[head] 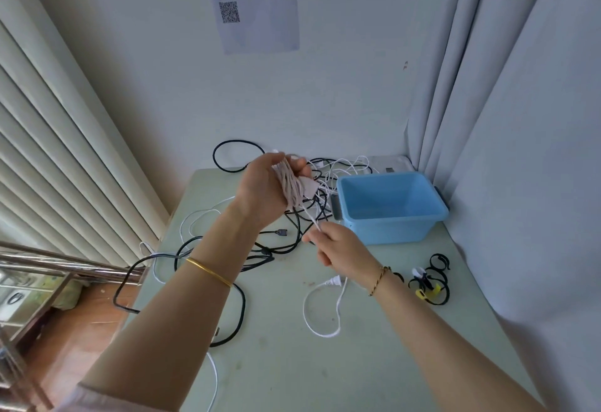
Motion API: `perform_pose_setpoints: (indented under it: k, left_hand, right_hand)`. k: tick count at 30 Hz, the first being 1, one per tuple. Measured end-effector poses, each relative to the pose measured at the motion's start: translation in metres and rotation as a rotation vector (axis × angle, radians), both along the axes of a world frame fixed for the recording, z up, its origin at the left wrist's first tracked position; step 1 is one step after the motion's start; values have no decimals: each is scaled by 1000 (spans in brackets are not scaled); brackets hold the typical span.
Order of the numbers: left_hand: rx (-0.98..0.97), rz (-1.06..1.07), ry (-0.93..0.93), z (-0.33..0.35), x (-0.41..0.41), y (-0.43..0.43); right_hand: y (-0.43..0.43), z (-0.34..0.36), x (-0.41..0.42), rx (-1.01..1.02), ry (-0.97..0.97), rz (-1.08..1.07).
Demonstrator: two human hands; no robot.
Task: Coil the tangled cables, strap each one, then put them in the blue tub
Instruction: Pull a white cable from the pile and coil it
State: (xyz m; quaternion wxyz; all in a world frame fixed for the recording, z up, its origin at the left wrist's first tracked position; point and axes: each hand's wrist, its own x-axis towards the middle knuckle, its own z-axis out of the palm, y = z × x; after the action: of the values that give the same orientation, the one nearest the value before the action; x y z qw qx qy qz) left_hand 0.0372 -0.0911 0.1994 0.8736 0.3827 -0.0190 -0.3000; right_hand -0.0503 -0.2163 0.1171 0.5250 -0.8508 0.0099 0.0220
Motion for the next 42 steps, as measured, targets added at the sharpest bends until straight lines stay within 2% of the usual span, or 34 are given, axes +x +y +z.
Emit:
perform_pose_setpoints:
  k: [3, 8, 11, 14, 16, 19, 22, 25, 29, 32, 36, 38, 42]
  left_hand:
    - [240, 133, -171, -3, 1, 0]
    - [593, 208, -401, -13, 5, 7]
    - [792, 165, -548, -20, 2, 10]
    - [996, -54, -706, -24, -1, 11]
    - [1053, -206, -776, -23, -6, 9]
    - [972, -302, -670, -18, -12, 10]
    - [865, -371, -608, -13, -16, 15]
    - [952, -393, -685, -13, -17, 14]
    - [1032, -380, -602, -14, -15, 16]
    - [809, -350, -405, -12, -13, 22]
    - [548, -121, -145, -9, 0, 28]
    - [488, -22, -85, -11, 4, 28]
    - [370, 148, -34, -14, 11, 25]
  right_hand:
    - [2, 9, -6, -109, 94, 168]
    - [-2, 29, -9, -213, 15, 219]
    - [-2, 36, -3, -346, -216, 56]
    - [-4, 42, 2, -400, -367, -161]
    - [-7, 46, 7, -409, -444, -217]
    - [-17, 48, 15, -479, -579, -247]
    - [-25, 42, 21, -464, -625, -259]
    - [-26, 36, 26, -499, -656, -292]
    - [-32, 25, 33, -568, -682, -321]
    - [-44, 8, 35, -414, -545, -320]
    - [-47, -28, 23, -222, -362, -299]
    - [-43, -46, 19, -150, -238, -233]
    - [-34, -79, 8, -194, 0, -102]
